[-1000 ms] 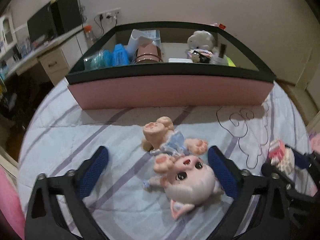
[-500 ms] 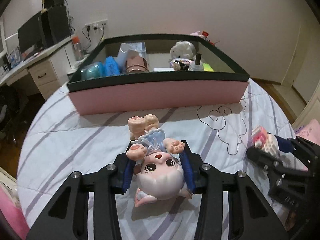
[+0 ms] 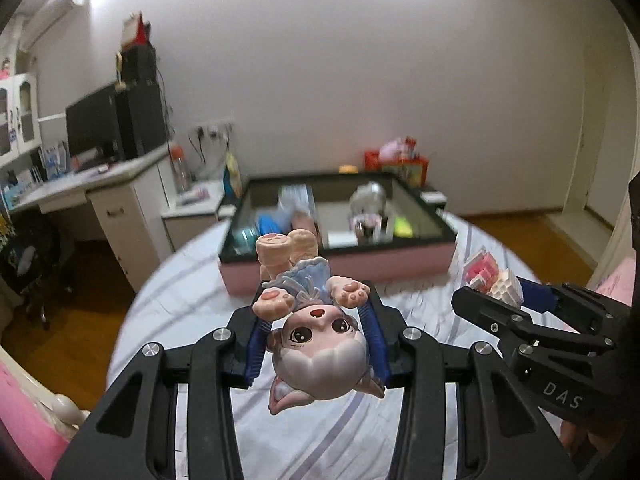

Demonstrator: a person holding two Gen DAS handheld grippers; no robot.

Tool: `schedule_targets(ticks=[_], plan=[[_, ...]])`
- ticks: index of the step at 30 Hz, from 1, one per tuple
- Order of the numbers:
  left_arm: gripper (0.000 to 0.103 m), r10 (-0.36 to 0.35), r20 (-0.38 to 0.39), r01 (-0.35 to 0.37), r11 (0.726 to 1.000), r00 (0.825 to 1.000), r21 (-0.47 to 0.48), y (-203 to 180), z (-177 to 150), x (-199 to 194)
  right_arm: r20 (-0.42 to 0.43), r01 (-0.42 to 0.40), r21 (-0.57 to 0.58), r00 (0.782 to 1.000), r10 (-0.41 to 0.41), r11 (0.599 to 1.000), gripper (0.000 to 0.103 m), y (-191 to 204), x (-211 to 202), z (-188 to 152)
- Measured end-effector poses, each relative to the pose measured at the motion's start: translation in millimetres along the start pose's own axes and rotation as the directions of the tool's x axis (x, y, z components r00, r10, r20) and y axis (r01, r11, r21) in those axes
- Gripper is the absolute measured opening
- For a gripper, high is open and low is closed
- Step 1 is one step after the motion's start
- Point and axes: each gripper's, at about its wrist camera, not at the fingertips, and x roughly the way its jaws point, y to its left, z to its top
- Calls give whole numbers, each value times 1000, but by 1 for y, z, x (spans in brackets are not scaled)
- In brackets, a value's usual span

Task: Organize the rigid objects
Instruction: 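Lift the block figure and doll and carry them over the pink box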

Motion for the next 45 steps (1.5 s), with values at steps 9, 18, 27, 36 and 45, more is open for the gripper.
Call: schedule_targets(ticks=[9,18,27,36,45], plan=[[43,-3,111,1,1000,994,13,6,17,-49,155,46,-76,987,-34,996,51,42,-54,20],[43,15,218,-20,1000,976,22,9,32,-92,249,81,-120,967,-49,989,51,68,-91,28],[43,45,300,-55,998,953,26,14,41,-115,329,108,-153,943,-52,982,51,84,-112,39],[43,80,325,-102,993,942,53,7,50,-113,343,107,-155,938,-48,982,51,86,-105,49],[43,94,303,-120,990,948,68,4,64,-78,332,108,-155,942,-51,982,51,82,-76,65]])
